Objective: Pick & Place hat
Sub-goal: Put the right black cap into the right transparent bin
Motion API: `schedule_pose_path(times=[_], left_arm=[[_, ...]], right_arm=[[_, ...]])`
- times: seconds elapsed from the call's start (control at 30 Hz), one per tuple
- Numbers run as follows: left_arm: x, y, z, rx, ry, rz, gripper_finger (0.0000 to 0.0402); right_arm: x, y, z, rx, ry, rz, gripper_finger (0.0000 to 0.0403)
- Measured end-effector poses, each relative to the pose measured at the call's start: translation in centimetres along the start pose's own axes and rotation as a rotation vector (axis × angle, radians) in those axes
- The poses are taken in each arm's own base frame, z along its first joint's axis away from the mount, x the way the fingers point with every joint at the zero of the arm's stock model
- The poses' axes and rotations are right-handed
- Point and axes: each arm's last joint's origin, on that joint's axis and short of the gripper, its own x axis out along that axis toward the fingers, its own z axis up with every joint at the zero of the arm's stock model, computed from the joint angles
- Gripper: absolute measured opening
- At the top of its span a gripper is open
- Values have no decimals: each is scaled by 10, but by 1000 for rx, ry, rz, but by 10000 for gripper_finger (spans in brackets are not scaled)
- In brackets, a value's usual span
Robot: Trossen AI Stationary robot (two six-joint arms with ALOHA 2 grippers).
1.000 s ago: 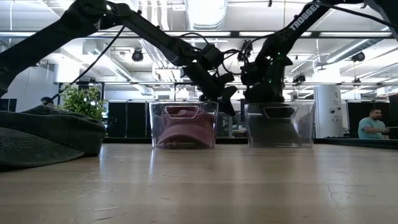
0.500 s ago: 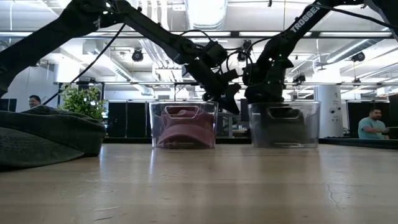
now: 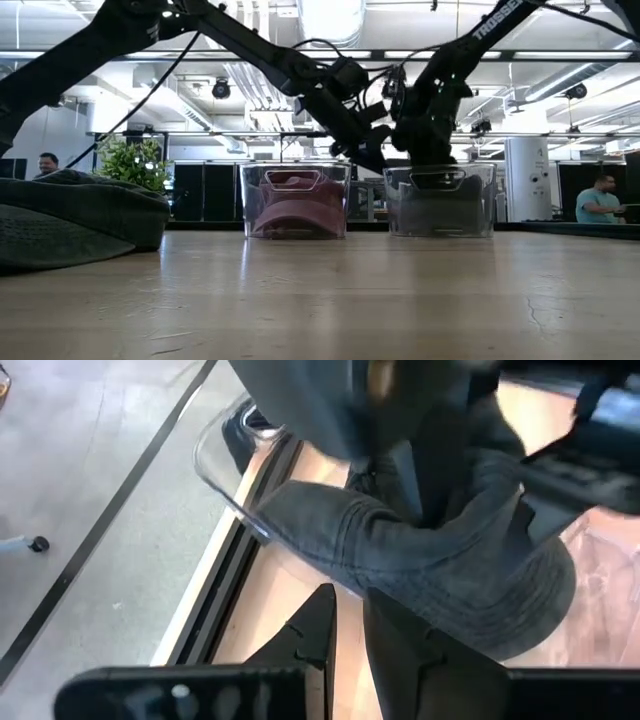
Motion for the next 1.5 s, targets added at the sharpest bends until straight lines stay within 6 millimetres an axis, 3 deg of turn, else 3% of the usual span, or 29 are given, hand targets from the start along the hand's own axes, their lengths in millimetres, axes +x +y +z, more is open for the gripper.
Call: schedule_pose_path(times=[0.23, 0.43, 0.63, 0.97, 1.1, 1.23, 1.4, 1.5], left_arm=[[0, 0, 0, -1, 2, -1, 48], [0, -1, 0, -3, 3, -4, 48], [0, -9, 2, 6, -5, -26, 48], [2, -20, 2, 16, 0, -45, 48], [2, -21, 2, 16, 1, -47, 48], [2, -21, 2, 17, 1, -47, 48], [2, -23, 3, 18, -8, -59, 48], [2, -29, 3, 24, -2, -76, 48]], right_arm=[[-36, 9, 0, -140, -80, -101, 241], [-64, 14, -22, -263, 54, -344, 255], [-53, 8, -37, -281, 171, -407, 244], [-2, -8, -45, -291, 197, -387, 231], [9, -12, -45, -282, 206, -389, 230], [1, -10, -43, -277, 198, -410, 230], [-32, 1, -36, -283, 121, -432, 229], [-50, 11, -36, -286, 80, -313, 228]])
